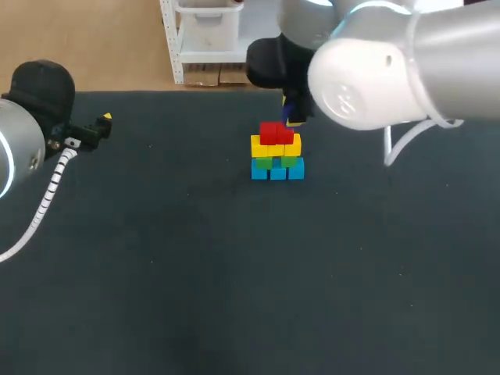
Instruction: Place the blue cubes, place green cubes on the blue cubes, place the yellow cubes on the green cubes, then place the red cubes on the yellow cubes, and place purple cube on the red cubes.
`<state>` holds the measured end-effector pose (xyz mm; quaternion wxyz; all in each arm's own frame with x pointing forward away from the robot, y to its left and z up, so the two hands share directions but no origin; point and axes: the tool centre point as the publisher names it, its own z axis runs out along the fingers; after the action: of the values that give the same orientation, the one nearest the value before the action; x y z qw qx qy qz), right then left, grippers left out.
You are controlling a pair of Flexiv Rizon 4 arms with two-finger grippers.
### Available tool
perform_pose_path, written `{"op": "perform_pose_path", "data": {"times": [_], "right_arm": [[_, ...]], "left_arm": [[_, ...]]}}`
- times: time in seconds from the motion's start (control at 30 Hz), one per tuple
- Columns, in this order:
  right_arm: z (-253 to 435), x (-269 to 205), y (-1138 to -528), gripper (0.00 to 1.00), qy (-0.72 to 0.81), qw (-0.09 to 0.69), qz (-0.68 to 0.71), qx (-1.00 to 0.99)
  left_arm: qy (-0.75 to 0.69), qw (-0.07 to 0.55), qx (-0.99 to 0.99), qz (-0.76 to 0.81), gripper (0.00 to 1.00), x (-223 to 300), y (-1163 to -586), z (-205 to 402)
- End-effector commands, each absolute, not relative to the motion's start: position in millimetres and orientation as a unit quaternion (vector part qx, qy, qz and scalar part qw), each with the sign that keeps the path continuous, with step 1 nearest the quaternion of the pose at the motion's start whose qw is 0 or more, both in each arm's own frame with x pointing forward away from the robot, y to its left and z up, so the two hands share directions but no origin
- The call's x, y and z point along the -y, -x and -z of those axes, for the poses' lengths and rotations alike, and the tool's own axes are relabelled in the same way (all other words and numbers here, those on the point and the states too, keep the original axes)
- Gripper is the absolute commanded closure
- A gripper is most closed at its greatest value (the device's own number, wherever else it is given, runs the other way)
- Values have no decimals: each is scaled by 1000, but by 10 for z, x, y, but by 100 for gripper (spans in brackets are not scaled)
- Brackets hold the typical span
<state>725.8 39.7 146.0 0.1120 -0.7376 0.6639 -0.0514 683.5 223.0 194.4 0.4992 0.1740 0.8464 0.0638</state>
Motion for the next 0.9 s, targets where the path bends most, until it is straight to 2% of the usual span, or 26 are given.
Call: {"op": "perform_pose_path", "data": {"times": [0.03, 0.9], "right_arm": [[-1436, -507, -7378, 100, 738, 97, 42, -666], [-1194, -620, -7584, 100, 727, 68, 38, -682]], "left_arm": [[-176, 497, -848, -61, 0, -2247, -6837, -1960], [-176, 497, -848, -61, 0, -2247, -6837, -1960]]}}
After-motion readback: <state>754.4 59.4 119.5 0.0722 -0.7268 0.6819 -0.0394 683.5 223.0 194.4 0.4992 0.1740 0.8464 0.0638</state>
